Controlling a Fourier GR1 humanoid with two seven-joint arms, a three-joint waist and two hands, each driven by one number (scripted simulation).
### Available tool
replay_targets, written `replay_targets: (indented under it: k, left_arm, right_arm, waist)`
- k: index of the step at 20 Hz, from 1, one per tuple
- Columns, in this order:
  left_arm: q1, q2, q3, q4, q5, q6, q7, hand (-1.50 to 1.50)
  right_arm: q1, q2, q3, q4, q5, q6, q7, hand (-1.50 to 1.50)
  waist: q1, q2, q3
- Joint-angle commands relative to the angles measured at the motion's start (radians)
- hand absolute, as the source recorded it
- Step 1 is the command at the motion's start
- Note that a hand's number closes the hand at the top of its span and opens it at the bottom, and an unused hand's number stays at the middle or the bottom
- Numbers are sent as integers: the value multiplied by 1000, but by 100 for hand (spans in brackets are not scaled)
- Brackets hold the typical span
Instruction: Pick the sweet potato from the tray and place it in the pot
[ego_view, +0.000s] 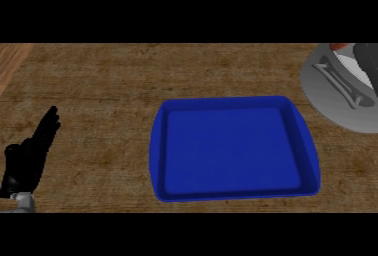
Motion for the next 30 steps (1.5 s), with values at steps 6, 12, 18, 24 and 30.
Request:
replay_targets:
  k: [6, 12, 18, 24, 30]
  left_arm:
    - [-34, -17, -14, 14, -26, 4, -6, 0]
    - [-57, -13, -20, -12, -16, -11, 31, 0]
    - [-72, -15, -12, 40, -14, -19, -15, 0]
    - [-98, -43, -45, 39, -44, 4, -2, 0]
    - [-107, -26, -29, 30, -28, -14, -5, 0]
  right_arm:
    - [-32, -134, -119, 198, -67, 2, -258, 150]
    - [35, -188, -147, 289, -74, -31, -368, 150]
    - [72, -162, -213, 327, -133, -65, -412, 150]
    - [69, -176, -316, 329, -235, -30, -485, -150]
    - [117, -176, -370, 306, -285, -89, -612, -150]
  waist:
    - [16, 10, 1]
    - [46, 28, 4]
    - [58, 39, 6]
    - [62, 42, 8]
    - [62, 41, 8]
